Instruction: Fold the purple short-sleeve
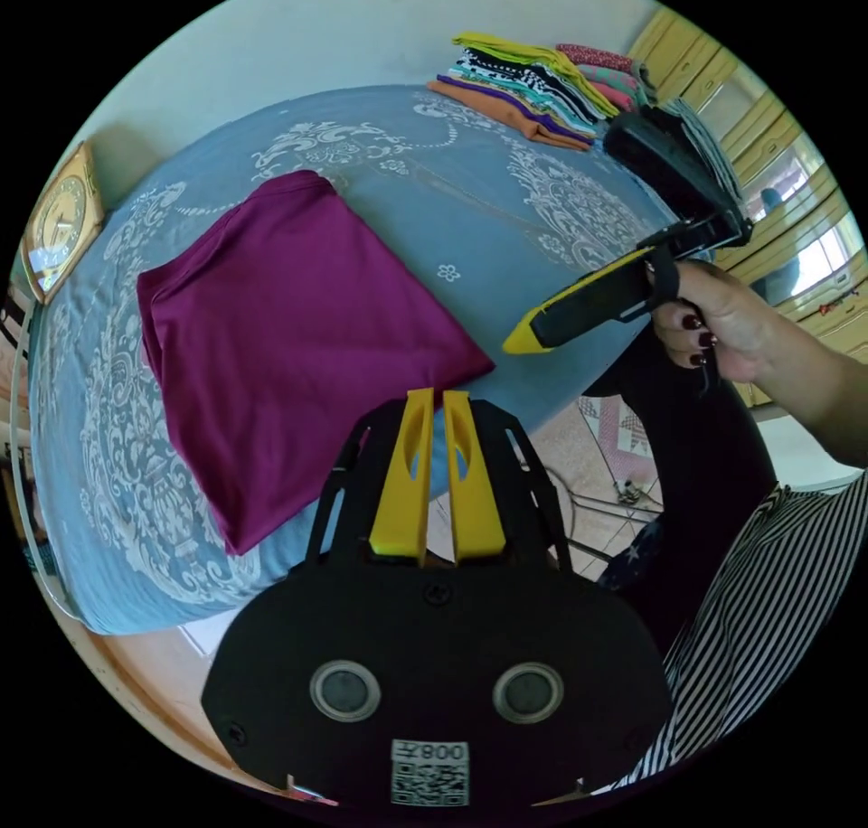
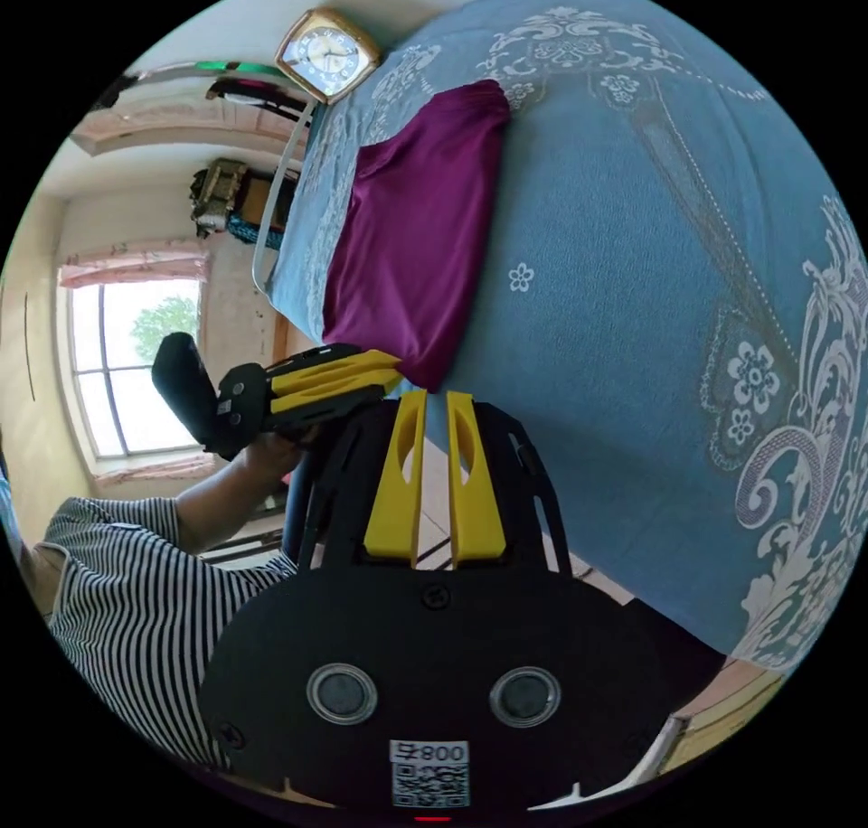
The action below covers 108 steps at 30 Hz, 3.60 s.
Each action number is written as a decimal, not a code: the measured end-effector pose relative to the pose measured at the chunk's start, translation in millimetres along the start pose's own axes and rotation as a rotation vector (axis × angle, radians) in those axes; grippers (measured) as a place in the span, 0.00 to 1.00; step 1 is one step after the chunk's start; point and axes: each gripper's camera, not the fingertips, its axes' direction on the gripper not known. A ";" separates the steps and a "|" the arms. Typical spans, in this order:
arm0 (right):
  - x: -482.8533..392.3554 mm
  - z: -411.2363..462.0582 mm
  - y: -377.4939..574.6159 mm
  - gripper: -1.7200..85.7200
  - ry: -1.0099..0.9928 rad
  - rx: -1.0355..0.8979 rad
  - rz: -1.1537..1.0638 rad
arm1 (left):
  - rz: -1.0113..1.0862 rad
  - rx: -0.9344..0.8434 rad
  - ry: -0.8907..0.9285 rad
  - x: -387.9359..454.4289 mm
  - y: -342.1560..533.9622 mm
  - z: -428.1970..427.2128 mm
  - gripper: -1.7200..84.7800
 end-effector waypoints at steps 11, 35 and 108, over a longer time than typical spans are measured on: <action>56.5 58.0 9.9 0.10 -0.273 0.022 0.157 | -0.020 0.057 0.029 16.4 -25.4 13.8 0.05; 85.3 146.3 25.5 0.04 -0.623 0.088 0.181 | -0.460 0.235 0.385 -33.5 21.3 143.9 0.04; -38.4 52.3 -62.2 0.04 -0.655 0.110 0.039 | -1.328 0.630 1.243 -41.7 61.7 580.5 0.14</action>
